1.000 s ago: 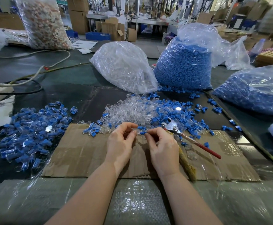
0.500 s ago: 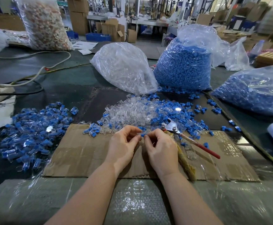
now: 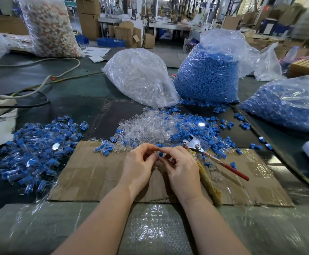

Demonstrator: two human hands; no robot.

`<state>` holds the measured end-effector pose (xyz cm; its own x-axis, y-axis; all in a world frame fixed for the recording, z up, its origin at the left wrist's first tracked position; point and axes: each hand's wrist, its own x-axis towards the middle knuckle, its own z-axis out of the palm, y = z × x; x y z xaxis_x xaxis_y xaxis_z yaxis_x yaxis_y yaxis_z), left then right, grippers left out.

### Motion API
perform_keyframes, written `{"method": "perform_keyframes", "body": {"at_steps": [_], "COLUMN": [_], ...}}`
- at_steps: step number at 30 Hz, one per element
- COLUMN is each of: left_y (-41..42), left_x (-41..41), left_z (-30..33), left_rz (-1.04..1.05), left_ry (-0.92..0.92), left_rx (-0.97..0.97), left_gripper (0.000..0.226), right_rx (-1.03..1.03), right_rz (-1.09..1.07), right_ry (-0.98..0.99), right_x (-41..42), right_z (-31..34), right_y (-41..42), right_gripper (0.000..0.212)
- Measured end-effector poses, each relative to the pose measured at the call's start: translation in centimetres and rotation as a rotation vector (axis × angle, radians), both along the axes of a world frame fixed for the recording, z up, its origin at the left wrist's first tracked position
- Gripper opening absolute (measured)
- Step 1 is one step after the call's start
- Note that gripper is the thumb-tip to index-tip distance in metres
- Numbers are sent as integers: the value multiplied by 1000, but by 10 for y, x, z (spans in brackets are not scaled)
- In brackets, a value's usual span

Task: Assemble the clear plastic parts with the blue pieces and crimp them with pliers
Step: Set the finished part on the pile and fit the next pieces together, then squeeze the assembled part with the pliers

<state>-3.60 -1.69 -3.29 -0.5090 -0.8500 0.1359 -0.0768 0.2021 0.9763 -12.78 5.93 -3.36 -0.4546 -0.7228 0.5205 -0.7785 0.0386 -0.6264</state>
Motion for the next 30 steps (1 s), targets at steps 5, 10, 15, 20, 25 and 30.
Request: {"method": "perform_keyframes", "body": {"at_steps": [5, 10, 15, 20, 25, 30], "left_y": [0, 0, -3, -5, -9, -10], "left_x": [0, 0, -2, -4, -6, -7], "left_z": [0, -1, -2, -3, -2, -1], "left_rz": [-4, -2, -7, -5, 22, 22], "left_ry": [-16, -4, 20, 97, 122, 184], "left_rx": [-12, 2, 17, 141, 188, 286], "left_gripper": [14, 15, 19, 16, 13, 12], "right_rx": [1, 3, 33, 104, 766, 876], "right_rz": [2, 2, 6, -315, -622, -630], "right_ry": [-6, 0, 25, 194, 193, 213], "right_x": [0, 0, 1, -3, -21, -25], "right_z": [0, -1, 2, 13, 25, 24], "right_y": [0, 1, 2, 9, 25, 32], "right_gripper": [20, 19, 21, 31, 69, 60]}}
